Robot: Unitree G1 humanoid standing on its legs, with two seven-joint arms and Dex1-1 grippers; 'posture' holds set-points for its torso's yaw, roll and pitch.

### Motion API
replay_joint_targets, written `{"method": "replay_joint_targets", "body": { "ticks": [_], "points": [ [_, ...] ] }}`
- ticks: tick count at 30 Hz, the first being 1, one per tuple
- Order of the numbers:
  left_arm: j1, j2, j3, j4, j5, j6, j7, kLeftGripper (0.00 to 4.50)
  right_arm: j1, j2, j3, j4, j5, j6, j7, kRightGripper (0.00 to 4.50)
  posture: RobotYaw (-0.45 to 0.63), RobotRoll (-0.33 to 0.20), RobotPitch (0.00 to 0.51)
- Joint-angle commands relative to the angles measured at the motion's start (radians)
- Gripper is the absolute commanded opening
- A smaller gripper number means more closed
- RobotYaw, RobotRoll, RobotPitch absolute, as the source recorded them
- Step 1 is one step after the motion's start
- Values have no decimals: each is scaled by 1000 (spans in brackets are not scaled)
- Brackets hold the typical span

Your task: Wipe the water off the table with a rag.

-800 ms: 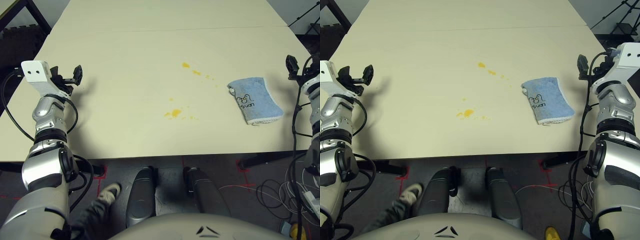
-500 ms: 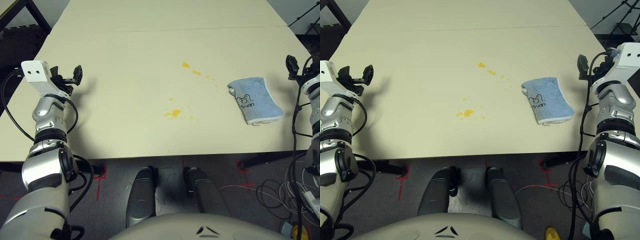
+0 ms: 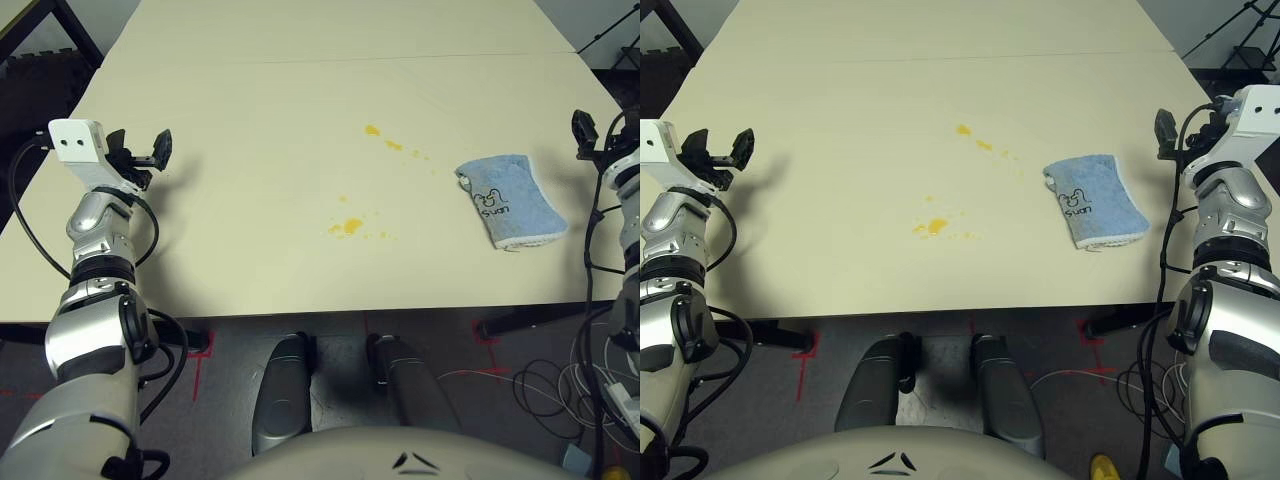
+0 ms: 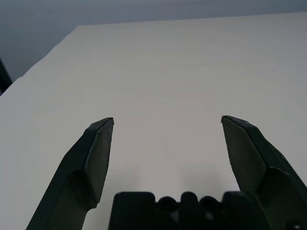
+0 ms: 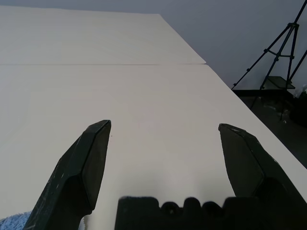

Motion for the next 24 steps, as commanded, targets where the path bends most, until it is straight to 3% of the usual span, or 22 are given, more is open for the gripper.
{"method": "replay_joint_targets", "body": {
  "ticks": [1, 7, 12, 24],
  "points": [
    [37, -15, 7, -94, -74, 80, -137, 4500, 11, 13, -7, 6, 8, -7, -9, 4472, 135, 0, 179],
    [174, 3, -54, -388, -172, 305, -384, 4500, 6, 24, -2, 8, 2, -5, -7, 4472, 158, 0, 176],
    [289, 42, -128, -579, -186, 425, -524, 4500, -2, 20, 1, 17, -3, -2, -4, 4472, 193, 0, 164],
    [342, 64, -207, -669, -148, 385, -630, 4500, -27, -21, 37, 34, -34, 83, 76, 4472, 220, 0, 162]
  ]
}}
